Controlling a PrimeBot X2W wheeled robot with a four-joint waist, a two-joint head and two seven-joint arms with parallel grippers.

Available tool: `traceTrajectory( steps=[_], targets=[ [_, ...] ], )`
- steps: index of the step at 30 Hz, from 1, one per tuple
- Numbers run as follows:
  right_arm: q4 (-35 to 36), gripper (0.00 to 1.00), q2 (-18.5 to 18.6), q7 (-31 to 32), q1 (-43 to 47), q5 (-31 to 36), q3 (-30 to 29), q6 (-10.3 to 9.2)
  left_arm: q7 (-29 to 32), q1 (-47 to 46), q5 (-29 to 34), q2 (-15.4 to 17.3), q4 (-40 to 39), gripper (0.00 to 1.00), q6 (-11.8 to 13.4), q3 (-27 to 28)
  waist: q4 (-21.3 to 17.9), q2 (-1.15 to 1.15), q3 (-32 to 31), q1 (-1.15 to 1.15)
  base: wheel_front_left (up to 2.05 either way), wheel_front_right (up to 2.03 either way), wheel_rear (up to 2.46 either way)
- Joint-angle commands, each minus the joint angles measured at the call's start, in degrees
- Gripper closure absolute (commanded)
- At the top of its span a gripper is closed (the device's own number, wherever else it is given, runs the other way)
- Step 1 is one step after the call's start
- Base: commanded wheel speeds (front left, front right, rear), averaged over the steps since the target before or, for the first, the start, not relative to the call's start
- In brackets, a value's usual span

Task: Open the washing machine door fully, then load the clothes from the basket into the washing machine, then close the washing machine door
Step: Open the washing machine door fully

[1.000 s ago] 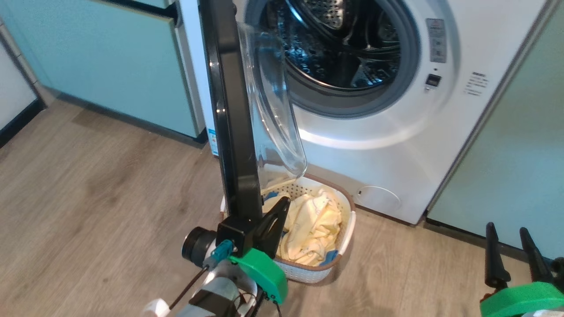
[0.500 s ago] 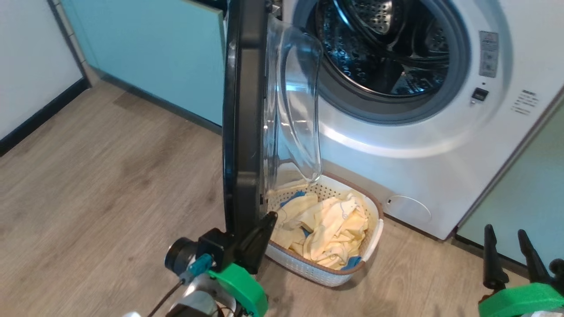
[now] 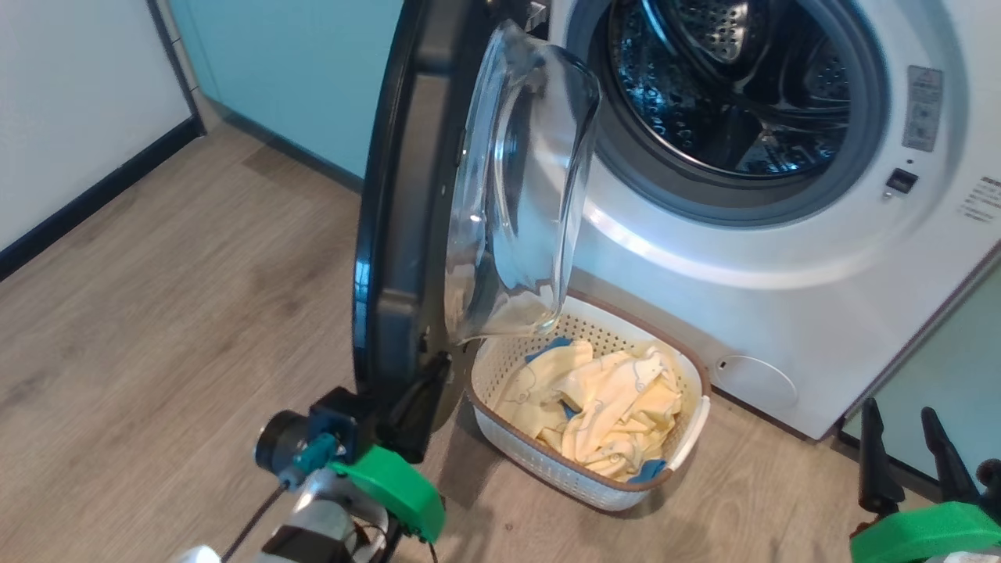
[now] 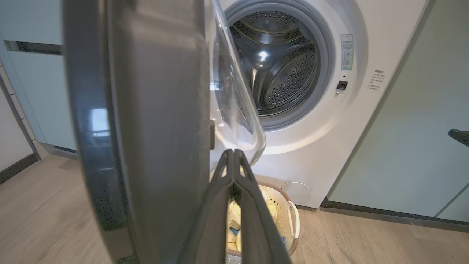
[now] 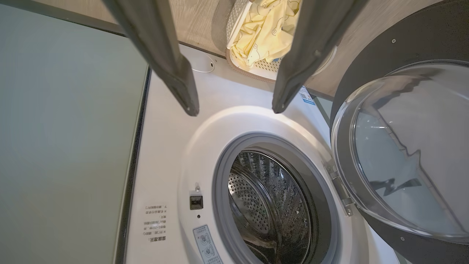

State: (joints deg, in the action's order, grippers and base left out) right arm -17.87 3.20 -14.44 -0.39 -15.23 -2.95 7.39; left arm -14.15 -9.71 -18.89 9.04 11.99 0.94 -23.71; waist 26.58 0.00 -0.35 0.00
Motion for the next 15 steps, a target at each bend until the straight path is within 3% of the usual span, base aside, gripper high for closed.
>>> traceTrajectory(
  steps=[1,15],
  targets=[
    [1.92,0.0,0.96,-0.56,-2.41,-0.26,1.16,0.1,-0.48,-3.63,-0.35,1.31,-1.19,1.0,0.59,3.19,0.44,0.0,0.2,0.0,0.0,0.0,0.0],
    [1.77,0.0,1.82,-0.56,-3.42,-0.26,2.1,0.1,-0.83,-6.73,-1.41,3.28,2.88,1.0,1.87,11.02,2.32,0.0,1.88,0.0,0.0,0.0,0.0]
  ],
)
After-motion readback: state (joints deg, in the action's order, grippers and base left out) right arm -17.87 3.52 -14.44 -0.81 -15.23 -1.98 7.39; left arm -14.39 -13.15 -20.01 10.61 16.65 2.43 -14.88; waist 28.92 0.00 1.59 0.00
